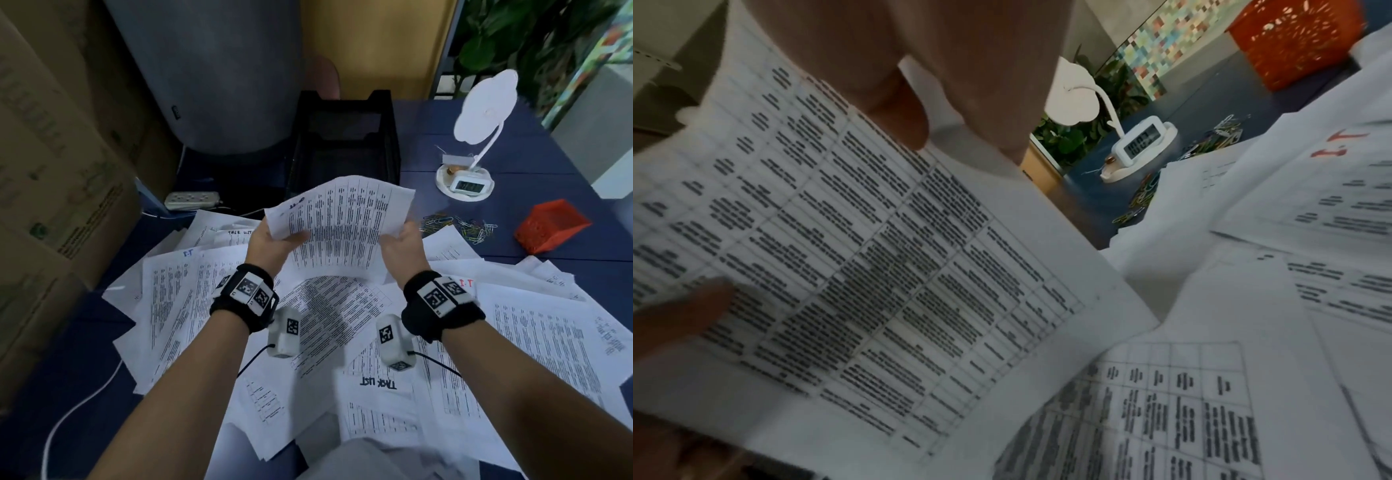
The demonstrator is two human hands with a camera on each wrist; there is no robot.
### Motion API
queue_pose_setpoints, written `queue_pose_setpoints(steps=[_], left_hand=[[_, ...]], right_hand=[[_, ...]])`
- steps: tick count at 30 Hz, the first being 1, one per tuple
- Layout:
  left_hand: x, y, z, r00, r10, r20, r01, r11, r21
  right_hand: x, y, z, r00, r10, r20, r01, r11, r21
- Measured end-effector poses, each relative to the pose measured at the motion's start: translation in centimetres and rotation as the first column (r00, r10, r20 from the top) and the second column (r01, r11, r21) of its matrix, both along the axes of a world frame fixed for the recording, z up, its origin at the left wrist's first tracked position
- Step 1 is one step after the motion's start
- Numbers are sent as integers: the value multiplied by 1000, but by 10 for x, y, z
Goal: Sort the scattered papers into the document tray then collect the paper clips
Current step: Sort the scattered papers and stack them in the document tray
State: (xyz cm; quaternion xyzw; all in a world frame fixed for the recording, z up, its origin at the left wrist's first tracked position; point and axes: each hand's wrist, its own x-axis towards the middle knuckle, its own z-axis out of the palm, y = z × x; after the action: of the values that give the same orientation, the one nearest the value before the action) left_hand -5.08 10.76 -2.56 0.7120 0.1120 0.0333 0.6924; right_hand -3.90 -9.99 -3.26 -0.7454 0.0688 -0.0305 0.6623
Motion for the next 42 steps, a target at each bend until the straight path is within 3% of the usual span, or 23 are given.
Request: queue_pose_setpoints(steps=[4,7,10,13,16,18,21,25,31,34,36,38,40,42], left_hand=[[3,-3,-2,999,13,-37,-13,1000,23],[9,1,3,999,50,-22,-51,997,-53],[14,8,-5,992,53,-117,-64,993,-99],[10,11,-30,952,6,-306,2,1000,25],[-3,11,-57,854,11,-520,125,966,225],[-7,9,-69,799,28,-601,179,942,282],[-3,5,-78,823,7,-568,146,964,223],[7,-1,-77,853,-71,-517,98,995,25],[11,-2,-82,729,-264,-631,228,964,-139],[29,0,-82,746,-224,-627,223,971,-82],[48,2,-82,785,-175,-595,200,980,-25],[65,3,-81,820,-116,-560,171,984,46],[81,3,-83,846,-75,-528,162,980,120],[95,1,-86,863,-48,-504,155,973,173]], right_hand=[[10,-10,-24,994,41,-103,-45,998,-39],[10,-19,-35,985,73,-159,-83,995,-62],[5,-29,-50,955,140,-263,-186,970,-158],[-1,-40,-72,908,185,-376,-287,928,-238],[-9,-48,-92,807,214,-550,-451,824,-342],[-12,-51,-100,778,195,-597,-477,801,-361],[-9,-53,-102,791,157,-591,-399,864,-305],[14,-56,-100,820,86,-566,-230,955,-189],[67,-48,-97,843,-5,-538,-198,926,-320],[83,-38,-82,870,-19,-493,-185,914,-362],[88,-33,-74,863,18,-505,-169,952,-256],[87,-31,-65,795,142,-590,-227,971,-72],[87,-31,-63,705,230,-671,-312,950,-2],[95,-29,-70,738,175,-651,-268,962,-45]])
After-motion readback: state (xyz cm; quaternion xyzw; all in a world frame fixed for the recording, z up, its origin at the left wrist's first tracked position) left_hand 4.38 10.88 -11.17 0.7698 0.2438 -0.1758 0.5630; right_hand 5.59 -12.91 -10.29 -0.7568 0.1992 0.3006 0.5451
